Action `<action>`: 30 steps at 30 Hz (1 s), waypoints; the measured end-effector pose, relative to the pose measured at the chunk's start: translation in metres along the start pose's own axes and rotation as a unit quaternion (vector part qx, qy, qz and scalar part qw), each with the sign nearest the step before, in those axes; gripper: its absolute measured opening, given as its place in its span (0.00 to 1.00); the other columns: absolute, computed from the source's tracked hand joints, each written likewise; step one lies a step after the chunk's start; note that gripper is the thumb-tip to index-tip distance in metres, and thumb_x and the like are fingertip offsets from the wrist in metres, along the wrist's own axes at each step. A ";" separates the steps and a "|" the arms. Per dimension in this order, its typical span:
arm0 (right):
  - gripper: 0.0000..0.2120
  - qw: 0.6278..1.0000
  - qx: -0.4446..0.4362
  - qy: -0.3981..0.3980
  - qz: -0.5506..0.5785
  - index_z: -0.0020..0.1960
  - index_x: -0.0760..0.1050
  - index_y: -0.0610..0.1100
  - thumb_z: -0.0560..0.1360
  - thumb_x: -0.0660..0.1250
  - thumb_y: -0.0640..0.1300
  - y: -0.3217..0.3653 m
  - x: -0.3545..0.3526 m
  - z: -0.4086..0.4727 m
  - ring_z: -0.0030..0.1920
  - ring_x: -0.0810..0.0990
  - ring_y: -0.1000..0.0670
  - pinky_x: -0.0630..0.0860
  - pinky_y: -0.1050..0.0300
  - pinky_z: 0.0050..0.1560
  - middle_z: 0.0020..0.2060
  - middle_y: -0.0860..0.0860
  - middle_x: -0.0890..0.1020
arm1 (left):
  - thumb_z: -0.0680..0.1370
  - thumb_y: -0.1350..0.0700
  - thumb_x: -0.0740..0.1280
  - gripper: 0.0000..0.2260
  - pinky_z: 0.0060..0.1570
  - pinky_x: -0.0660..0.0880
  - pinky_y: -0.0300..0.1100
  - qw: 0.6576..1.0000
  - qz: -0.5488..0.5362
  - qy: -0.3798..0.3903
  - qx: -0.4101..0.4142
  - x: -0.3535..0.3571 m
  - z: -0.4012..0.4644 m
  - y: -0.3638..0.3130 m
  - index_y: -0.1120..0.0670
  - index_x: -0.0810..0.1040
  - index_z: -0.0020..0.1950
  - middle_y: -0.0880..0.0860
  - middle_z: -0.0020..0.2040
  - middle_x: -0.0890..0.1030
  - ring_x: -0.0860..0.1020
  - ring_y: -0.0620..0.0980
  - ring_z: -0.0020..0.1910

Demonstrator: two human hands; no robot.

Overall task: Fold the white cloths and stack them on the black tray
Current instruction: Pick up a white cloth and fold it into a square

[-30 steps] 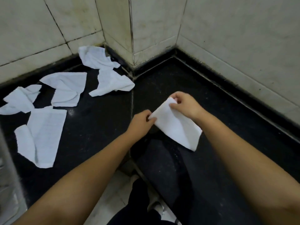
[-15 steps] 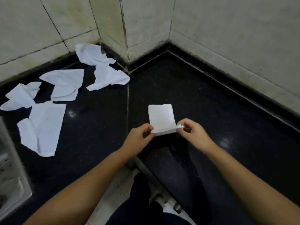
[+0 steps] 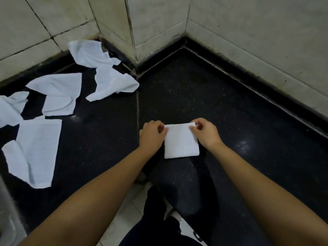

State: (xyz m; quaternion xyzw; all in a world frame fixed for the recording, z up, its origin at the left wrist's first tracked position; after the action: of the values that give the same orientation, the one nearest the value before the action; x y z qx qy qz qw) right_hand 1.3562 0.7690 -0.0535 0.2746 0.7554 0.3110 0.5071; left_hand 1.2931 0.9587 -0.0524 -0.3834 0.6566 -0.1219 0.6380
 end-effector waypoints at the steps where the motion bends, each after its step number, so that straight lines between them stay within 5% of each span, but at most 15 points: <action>1: 0.07 1.000 0.014 -0.004 -0.019 0.54 0.76 0.45 0.77 0.65 0.44 -0.001 0.003 0.006 0.45 0.76 0.51 0.74 0.58 0.48 0.44 0.50 0.77 | 0.78 0.51 0.63 0.07 0.56 0.68 0.47 0.999 0.034 0.004 0.001 0.004 0.007 0.001 0.53 0.77 0.49 0.51 0.49 0.76 0.72 0.50 0.53; 5: 0.09 0.993 0.028 -0.017 -0.113 0.56 0.73 0.45 0.77 0.64 0.45 -0.009 0.013 0.012 0.48 0.78 0.48 0.76 0.48 0.54 0.45 0.51 0.77 | 0.78 0.49 0.63 0.07 0.57 0.65 0.47 0.995 0.095 0.015 0.009 0.016 0.020 0.009 0.52 0.77 0.50 0.51 0.53 0.76 0.71 0.51 0.56; 12: 0.22 0.959 0.072 -0.008 -0.275 0.64 0.70 0.40 0.77 0.61 0.55 -0.017 0.010 0.000 0.62 0.73 0.43 0.70 0.46 0.62 0.61 0.44 0.74 | 0.76 0.41 0.62 0.17 0.59 0.64 0.49 0.992 0.113 -0.001 -0.058 0.016 0.002 0.022 0.52 0.74 0.55 0.51 0.56 0.74 0.69 0.52 0.59; 17: 0.17 0.943 0.079 0.026 -0.321 0.61 0.72 0.41 0.78 0.59 0.51 -0.009 0.021 -0.010 0.62 0.71 0.43 0.67 0.47 0.62 0.61 0.44 0.73 | 0.78 0.47 0.62 0.16 0.62 0.63 0.51 0.981 0.176 0.036 -0.077 0.032 -0.010 0.006 0.55 0.73 0.60 0.55 0.62 0.69 0.66 0.55 0.63; 22: 0.08 0.992 0.102 0.012 -0.067 0.50 0.71 0.43 0.76 0.64 0.47 -0.009 -0.003 -0.026 0.47 0.76 0.48 0.71 0.55 0.44 0.47 0.47 0.77 | 0.78 0.54 0.64 0.07 0.50 0.71 0.46 0.993 -0.051 0.049 -0.092 0.022 -0.022 -0.013 0.57 0.74 0.51 0.54 0.50 0.75 0.75 0.54 0.52; 25: 0.09 0.984 0.116 -0.004 0.135 0.53 0.74 0.41 0.75 0.68 0.42 -0.014 -0.025 -0.048 0.46 0.78 0.49 0.73 0.58 0.40 0.47 0.47 0.79 | 0.76 0.58 0.66 0.04 0.43 0.72 0.43 0.975 -0.199 0.041 -0.085 0.012 -0.039 -0.028 0.57 0.72 0.49 0.55 0.48 0.78 0.77 0.53 0.48; 30: 0.05 0.923 0.172 -0.009 0.343 0.50 0.78 0.38 0.75 0.67 0.37 -0.033 -0.052 -0.106 0.43 0.82 0.46 0.79 0.52 0.41 0.46 0.43 0.82 | 0.76 0.62 0.66 0.23 0.48 0.73 0.43 0.933 -0.319 0.079 -0.144 0.020 -0.080 -0.062 0.58 0.66 0.70 0.56 0.62 0.74 0.76 0.54 0.57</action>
State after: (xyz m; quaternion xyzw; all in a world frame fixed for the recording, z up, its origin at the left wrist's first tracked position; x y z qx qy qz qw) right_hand 1.2712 0.6891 -0.0164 0.6028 0.6521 0.3290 0.3212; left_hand 1.2419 0.8772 -0.0147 -0.6495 0.5584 -0.2531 0.4497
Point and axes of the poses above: each hand's wrist, its own z-axis towards the middle knuckle, its own x-axis out of the palm, y = z × x, the point moved 8 cm from there along z, towards the middle knuckle
